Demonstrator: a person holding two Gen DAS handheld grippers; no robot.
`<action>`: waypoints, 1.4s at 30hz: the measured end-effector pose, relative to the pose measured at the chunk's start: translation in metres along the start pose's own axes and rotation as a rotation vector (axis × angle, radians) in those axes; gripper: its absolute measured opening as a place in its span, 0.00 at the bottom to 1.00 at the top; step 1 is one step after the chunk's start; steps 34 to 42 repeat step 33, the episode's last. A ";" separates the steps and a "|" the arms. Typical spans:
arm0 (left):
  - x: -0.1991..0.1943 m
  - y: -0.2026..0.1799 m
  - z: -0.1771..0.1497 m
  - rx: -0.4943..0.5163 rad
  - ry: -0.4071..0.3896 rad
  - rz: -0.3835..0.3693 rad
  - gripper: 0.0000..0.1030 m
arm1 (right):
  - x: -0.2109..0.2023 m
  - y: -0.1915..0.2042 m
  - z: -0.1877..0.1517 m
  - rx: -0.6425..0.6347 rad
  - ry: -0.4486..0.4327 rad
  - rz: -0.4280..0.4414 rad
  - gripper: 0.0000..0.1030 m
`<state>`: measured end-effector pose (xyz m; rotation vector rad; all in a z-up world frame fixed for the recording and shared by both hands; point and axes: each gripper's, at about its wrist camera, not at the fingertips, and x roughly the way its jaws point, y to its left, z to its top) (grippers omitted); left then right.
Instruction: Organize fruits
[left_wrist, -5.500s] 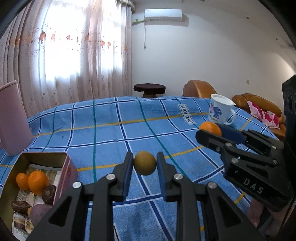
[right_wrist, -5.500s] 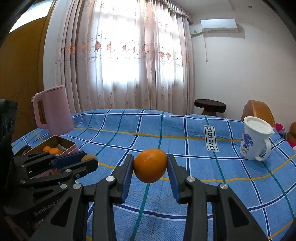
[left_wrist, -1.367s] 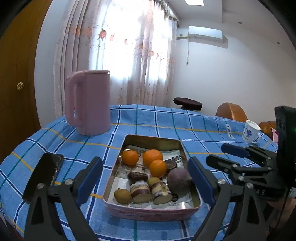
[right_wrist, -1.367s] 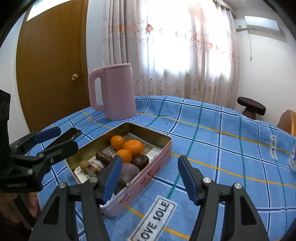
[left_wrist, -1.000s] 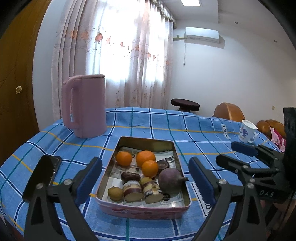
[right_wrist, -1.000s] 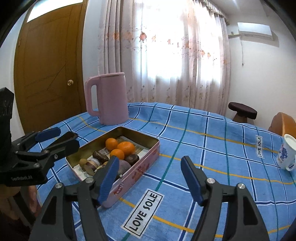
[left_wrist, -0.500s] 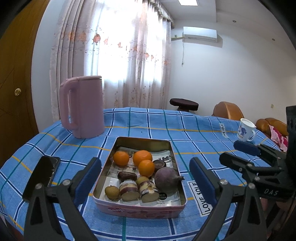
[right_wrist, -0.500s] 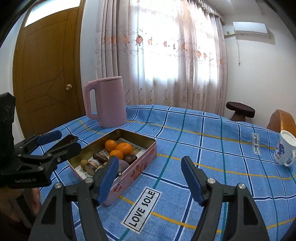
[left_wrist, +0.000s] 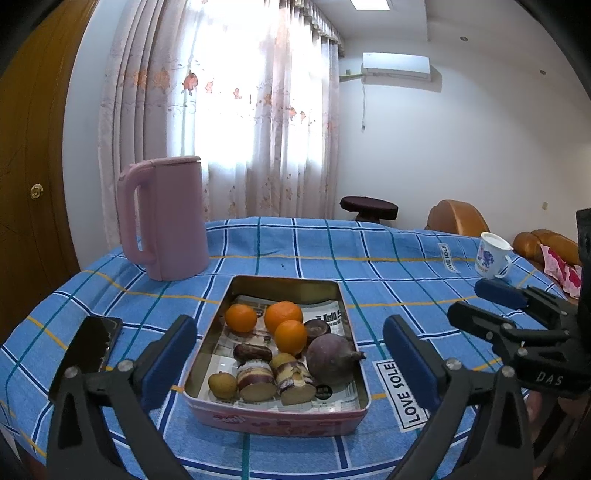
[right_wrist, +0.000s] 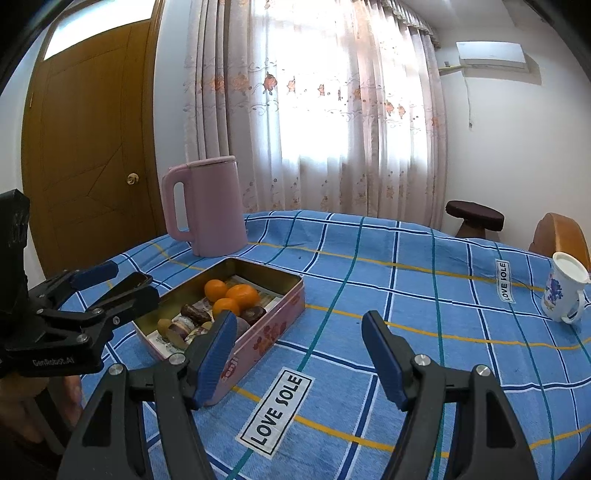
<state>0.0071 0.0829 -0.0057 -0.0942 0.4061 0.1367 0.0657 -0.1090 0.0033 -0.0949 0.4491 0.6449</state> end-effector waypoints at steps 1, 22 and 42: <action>0.000 -0.001 0.000 0.001 0.001 0.000 1.00 | -0.001 -0.001 0.000 0.000 -0.001 -0.003 0.69; -0.004 -0.020 0.005 0.022 -0.019 -0.005 1.00 | -0.023 -0.019 -0.009 0.006 -0.026 -0.058 0.69; -0.002 -0.023 0.002 0.028 -0.004 -0.024 1.00 | -0.024 -0.023 -0.013 0.012 -0.014 -0.068 0.69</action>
